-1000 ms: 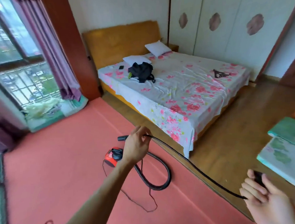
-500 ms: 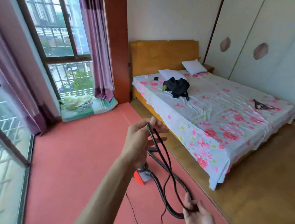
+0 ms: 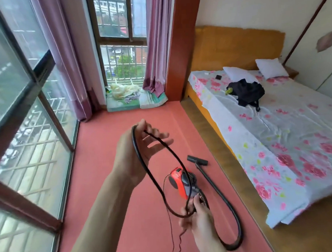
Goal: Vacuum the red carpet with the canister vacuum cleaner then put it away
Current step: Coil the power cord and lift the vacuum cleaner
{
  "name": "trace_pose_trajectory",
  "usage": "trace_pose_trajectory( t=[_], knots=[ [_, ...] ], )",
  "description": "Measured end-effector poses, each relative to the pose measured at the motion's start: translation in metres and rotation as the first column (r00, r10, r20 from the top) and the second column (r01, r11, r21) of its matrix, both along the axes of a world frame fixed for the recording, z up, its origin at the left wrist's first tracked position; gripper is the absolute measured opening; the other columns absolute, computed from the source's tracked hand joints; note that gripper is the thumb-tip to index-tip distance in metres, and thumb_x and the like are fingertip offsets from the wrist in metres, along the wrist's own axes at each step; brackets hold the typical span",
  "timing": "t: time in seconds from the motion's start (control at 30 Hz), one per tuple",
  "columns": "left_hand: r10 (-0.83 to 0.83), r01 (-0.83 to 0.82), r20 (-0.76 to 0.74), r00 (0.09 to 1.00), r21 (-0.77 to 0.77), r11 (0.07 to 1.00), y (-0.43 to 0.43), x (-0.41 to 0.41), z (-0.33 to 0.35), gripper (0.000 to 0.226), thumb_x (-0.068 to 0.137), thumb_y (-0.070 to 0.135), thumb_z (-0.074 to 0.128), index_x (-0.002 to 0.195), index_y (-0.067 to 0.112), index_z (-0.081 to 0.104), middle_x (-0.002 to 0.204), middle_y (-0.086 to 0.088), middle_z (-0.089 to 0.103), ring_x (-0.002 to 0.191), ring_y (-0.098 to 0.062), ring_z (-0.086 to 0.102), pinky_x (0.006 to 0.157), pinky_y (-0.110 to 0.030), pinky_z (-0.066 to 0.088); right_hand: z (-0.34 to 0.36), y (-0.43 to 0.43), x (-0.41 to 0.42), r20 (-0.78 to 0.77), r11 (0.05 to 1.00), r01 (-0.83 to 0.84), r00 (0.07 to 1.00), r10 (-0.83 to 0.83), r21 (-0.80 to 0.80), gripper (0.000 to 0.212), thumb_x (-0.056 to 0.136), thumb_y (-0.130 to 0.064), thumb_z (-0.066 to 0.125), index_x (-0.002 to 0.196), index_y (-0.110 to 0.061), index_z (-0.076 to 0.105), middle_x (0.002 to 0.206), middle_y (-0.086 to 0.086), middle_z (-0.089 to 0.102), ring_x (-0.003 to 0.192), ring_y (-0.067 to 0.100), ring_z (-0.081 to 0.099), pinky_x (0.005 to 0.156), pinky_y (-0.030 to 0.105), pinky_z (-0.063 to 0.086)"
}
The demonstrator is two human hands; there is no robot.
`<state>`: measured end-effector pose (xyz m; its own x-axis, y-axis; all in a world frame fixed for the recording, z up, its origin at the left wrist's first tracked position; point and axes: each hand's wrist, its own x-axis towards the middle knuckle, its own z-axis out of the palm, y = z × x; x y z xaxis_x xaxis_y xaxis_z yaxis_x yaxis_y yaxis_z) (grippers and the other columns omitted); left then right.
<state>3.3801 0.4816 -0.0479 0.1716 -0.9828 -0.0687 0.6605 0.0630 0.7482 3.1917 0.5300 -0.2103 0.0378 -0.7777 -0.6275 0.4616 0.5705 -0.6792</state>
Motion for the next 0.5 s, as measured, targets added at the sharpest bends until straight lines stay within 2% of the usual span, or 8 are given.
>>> trace_pose_trajectory(
  t=[0.07, 0.1, 0.17, 0.2, 0.27, 0.33, 0.43, 0.5],
  knots=[
    [0.158, -0.161, 0.244, 0.957, -0.006, 0.987, -0.008, 0.019, -0.016, 0.036, 0.101, 0.031, 0.054, 0.071, 0.011, 0.053, 0.070, -0.007, 0.053, 0.081, -0.028, 0.069, 0.091, -0.058, 0.056, 0.002, -0.002, -0.003, -0.078, 0.999, -0.048, 0.996, 0.048, 0.010, 0.038, 0.099, -0.039, 0.047, 0.072, -0.013, 0.042, 0.057, 0.009, 0.044, 0.040, 0.019, 0.041, 0.038, 0.024, 0.027],
    [0.227, -0.239, 0.430, 0.874, -0.025, 0.971, -0.011, 0.026, -0.026, 0.038, 0.096, 0.040, 0.059, 0.071, 0.012, 0.053, 0.071, -0.007, 0.055, 0.081, -0.025, 0.069, 0.090, -0.053, 0.056, 0.003, -0.004, -0.006, -0.096, 0.999, -0.045, 0.994, 0.047, 0.024, 0.038, 0.099, -0.039, 0.049, 0.072, -0.013, 0.043, 0.056, 0.006, 0.041, 0.040, 0.017, 0.038, 0.037, 0.023, 0.026],
    [0.312, -0.353, 0.775, 0.549, -0.124, 0.928, -0.017, 0.033, -0.045, 0.041, 0.088, 0.048, 0.069, 0.071, 0.012, 0.055, 0.067, -0.004, 0.059, 0.071, -0.021, 0.065, 0.077, -0.043, 0.054, 0.002, -0.012, -0.015, -0.102, 1.000, -0.001, 0.995, 0.003, 0.025, 0.036, 0.099, -0.036, 0.049, 0.072, -0.013, 0.044, 0.053, 0.002, 0.035, 0.038, 0.016, 0.034, 0.034, 0.022, 0.026],
    [0.350, -0.378, 0.850, 0.393, -0.198, 0.904, -0.019, 0.032, -0.052, 0.037, 0.087, 0.043, 0.074, 0.072, 0.014, 0.057, 0.066, 0.001, 0.060, 0.067, -0.017, 0.061, 0.070, -0.038, 0.051, 0.003, -0.017, -0.020, -0.110, 1.000, 0.018, 0.994, -0.015, 0.018, 0.035, 0.100, -0.034, 0.048, 0.073, -0.012, 0.044, 0.052, 0.002, 0.033, 0.037, 0.016, 0.034, 0.033, 0.021, 0.026],
    [0.437, -0.357, 0.867, 0.241, -0.339, 0.870, -0.021, 0.019, -0.059, 0.028, 0.089, 0.033, 0.075, 0.073, 0.016, 0.060, 0.069, 0.008, 0.062, 0.068, -0.007, 0.061, 0.066, -0.027, 0.047, 0.005, -0.027, -0.029, -0.132, 1.000, 0.030, 0.991, -0.029, 0.008, 0.034, 0.102, -0.031, 0.045, 0.074, -0.012, 0.042, 0.053, 0.002, 0.032, 0.036, 0.017, 0.036, 0.033, 0.021, 0.026],
    [0.495, -0.268, 0.840, 0.220, -0.436, 0.859, -0.019, 0.002, -0.061, 0.026, 0.092, 0.029, 0.072, 0.074, 0.012, 0.064, 0.074, 0.006, 0.064, 0.074, -0.007, 0.063, 0.070, -0.023, 0.047, 0.004, -0.036, -0.039, -0.132, 0.999, 0.048, 0.990, -0.046, 0.018, 0.033, 0.103, -0.031, 0.044, 0.076, -0.013, 0.041, 0.055, 0.001, 0.031, 0.038, 0.017, 0.036, 0.034, 0.023, 0.026],
    [0.523, -0.098, 0.818, 0.240, -0.516, 0.851, -0.015, -0.017, -0.052, 0.028, 0.094, 0.029, 0.066, 0.076, 0.007, 0.069, 0.086, 0.000, 0.070, 0.085, -0.015, 0.069, 0.077, -0.029, 0.051, 0.004, -0.053, -0.062, -0.089, 0.996, 0.081, 0.993, -0.077, 0.039, 0.028, 0.103, -0.030, 0.047, 0.081, -0.013, 0.044, 0.056, 0.001, 0.032, 0.041, 0.016, 0.035, 0.038, 0.025, 0.025],
    [0.515, -0.056, 0.823, 0.239, -0.518, 0.853, -0.016, -0.026, -0.044, 0.036, 0.096, 0.036, 0.061, 0.073, 0.009, 0.070, 0.088, 0.000, 0.074, 0.087, -0.017, 0.071, 0.078, -0.034, 0.053, 0.009, -0.066, -0.077, -0.054, 0.996, 0.086, 0.995, -0.084, 0.028, 0.025, 0.101, -0.029, 0.050, 0.083, -0.012, 0.046, 0.055, 0.001, 0.034, 0.040, 0.015, 0.036, 0.038, 0.025, 0.027]
  ],
)
